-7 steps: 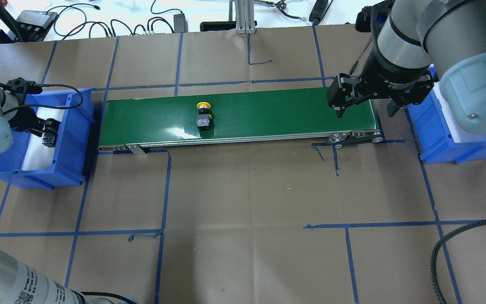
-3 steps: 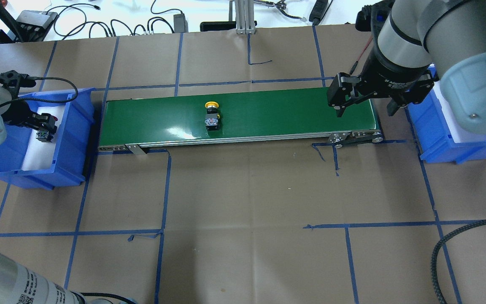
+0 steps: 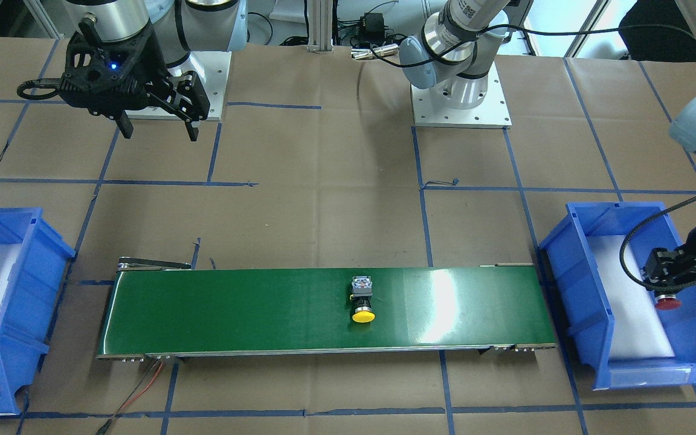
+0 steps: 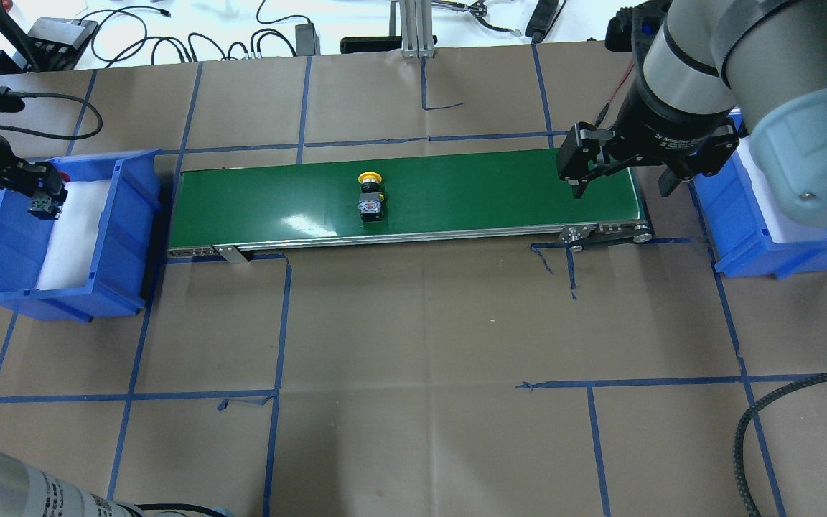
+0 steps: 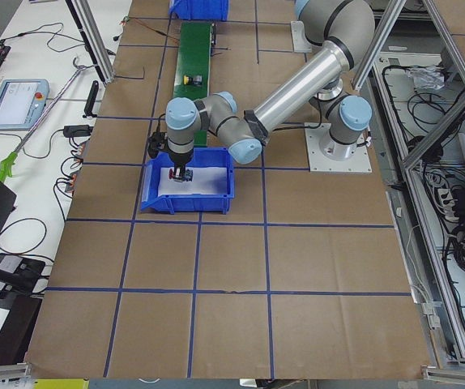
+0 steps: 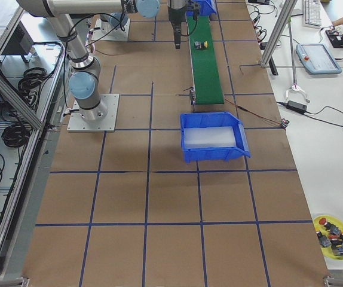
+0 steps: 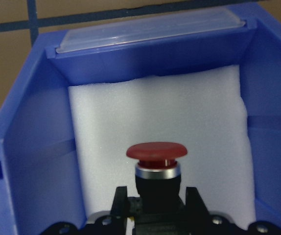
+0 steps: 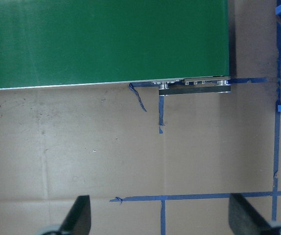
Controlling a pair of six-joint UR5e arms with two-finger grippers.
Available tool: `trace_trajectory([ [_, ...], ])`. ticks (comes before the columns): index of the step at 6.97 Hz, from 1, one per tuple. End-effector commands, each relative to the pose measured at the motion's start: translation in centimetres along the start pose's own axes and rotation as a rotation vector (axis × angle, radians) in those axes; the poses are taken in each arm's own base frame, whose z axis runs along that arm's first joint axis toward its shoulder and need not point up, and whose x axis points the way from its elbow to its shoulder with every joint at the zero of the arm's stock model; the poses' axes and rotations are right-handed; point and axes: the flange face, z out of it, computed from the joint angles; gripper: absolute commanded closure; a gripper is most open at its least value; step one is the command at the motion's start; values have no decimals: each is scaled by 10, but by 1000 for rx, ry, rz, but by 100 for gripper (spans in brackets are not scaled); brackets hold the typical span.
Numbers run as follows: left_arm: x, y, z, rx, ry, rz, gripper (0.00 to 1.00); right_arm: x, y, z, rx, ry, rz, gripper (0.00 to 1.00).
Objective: Transport two buttons from left to right
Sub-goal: 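Lift the red button out of the bin with the left gripper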
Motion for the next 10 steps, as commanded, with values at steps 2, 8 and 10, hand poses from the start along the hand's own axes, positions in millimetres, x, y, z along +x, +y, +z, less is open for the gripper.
trace_trajectory([
  [2, 4, -15, -67, -39, 24, -10, 91, 0, 0, 0, 1, 0, 0, 0],
  [8, 179, -54, -79, -53, -6, -161, 89, 0, 0, 2, -2, 3, -2, 0],
  [10, 225, -62, -67, -68, 2, -209, 89, 0, -1, 1, 1, 3, -2, 0],
])
